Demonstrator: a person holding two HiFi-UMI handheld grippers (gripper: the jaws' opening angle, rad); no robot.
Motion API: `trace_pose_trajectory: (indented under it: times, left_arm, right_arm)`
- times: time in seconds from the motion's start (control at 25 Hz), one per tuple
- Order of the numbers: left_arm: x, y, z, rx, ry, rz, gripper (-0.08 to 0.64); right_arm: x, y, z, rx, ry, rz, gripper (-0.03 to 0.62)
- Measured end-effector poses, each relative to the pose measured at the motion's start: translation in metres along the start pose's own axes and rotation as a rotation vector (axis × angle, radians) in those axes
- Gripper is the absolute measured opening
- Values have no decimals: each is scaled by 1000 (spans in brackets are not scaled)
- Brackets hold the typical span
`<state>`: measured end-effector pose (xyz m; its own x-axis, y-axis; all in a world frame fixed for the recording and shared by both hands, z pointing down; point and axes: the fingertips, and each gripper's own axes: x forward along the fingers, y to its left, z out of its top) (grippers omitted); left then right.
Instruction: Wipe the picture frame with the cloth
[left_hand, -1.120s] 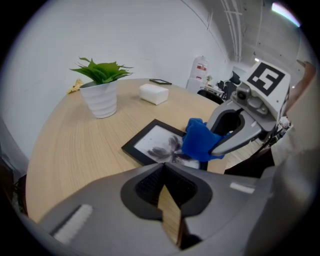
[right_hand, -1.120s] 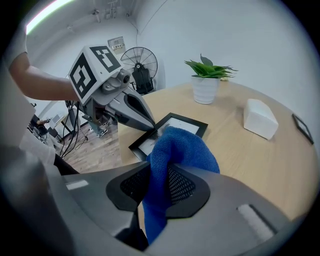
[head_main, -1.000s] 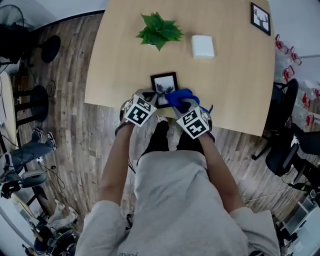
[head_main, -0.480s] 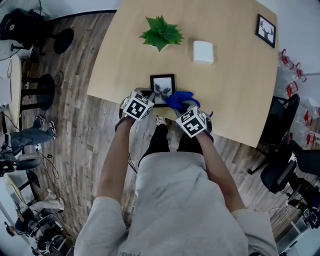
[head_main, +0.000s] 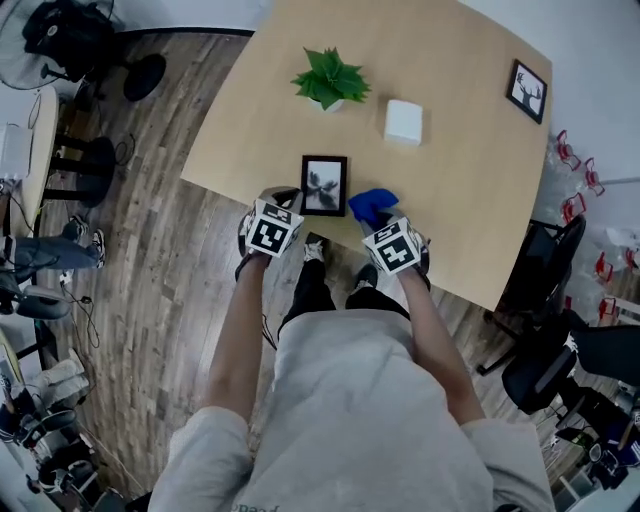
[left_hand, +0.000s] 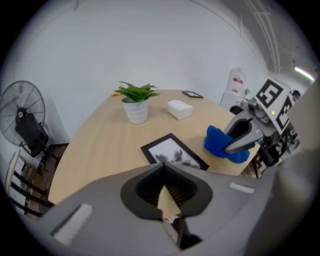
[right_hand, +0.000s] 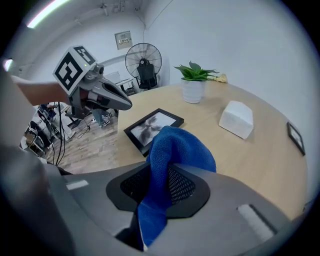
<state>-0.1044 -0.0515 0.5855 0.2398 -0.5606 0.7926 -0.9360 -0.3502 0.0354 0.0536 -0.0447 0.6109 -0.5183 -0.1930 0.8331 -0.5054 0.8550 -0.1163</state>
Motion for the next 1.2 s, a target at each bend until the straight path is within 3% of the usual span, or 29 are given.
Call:
trace_pose_trajectory:
  times: [0.2,0.56,0.88,1.2]
  left_arm:
    - [-31,-11,-12,-139,-88,89,52]
    - [-85,-49,-21,-306,-233,180,51]
    - [-107,-75,-16,-301,-294,167,52]
    - [-113,-80,-25,-280,-298,189,52]
  right_arm:
    - [-19,6,7,41,-69,31,80]
    - [-53,11,15,107,-239,51,80]
    - [-66,32,18,121,-358,37,80]
    - [-73,32,15,110,-393,3,80]
